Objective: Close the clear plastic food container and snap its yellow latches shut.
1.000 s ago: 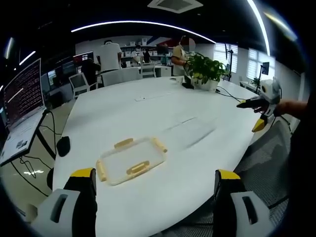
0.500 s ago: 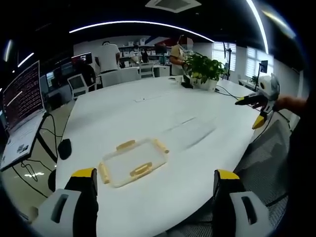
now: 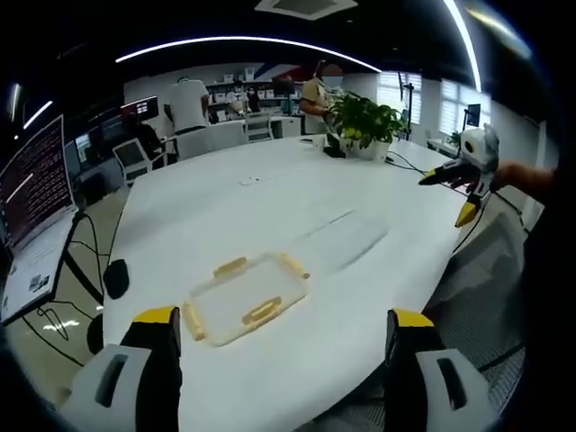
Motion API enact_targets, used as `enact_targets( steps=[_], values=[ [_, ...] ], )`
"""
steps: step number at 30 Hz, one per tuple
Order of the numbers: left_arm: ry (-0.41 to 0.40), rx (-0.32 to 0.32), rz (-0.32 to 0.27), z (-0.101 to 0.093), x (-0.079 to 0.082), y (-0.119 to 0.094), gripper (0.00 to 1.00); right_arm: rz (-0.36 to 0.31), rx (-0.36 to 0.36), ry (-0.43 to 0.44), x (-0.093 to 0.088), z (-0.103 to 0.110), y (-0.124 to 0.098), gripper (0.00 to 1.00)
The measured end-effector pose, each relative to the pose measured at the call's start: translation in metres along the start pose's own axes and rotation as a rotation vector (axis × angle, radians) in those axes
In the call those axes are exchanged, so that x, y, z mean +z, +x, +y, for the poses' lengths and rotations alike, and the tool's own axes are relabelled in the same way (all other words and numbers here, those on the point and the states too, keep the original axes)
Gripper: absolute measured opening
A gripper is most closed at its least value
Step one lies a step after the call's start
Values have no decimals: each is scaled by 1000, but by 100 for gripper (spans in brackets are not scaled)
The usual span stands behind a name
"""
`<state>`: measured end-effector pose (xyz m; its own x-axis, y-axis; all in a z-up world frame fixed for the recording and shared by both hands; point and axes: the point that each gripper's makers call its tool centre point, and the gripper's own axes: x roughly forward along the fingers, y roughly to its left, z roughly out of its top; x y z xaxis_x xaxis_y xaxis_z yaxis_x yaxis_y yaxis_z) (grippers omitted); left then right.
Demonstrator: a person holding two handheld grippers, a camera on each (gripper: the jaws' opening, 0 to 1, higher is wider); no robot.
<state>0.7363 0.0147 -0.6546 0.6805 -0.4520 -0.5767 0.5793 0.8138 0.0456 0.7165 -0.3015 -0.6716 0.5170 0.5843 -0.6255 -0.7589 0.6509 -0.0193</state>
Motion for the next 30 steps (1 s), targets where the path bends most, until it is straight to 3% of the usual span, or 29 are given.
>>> enact_targets(
  steps=[30],
  values=[
    [133, -76, 78, 29, -2, 14, 86, 33, 178, -178, 43, 2, 47, 75]
  ],
)
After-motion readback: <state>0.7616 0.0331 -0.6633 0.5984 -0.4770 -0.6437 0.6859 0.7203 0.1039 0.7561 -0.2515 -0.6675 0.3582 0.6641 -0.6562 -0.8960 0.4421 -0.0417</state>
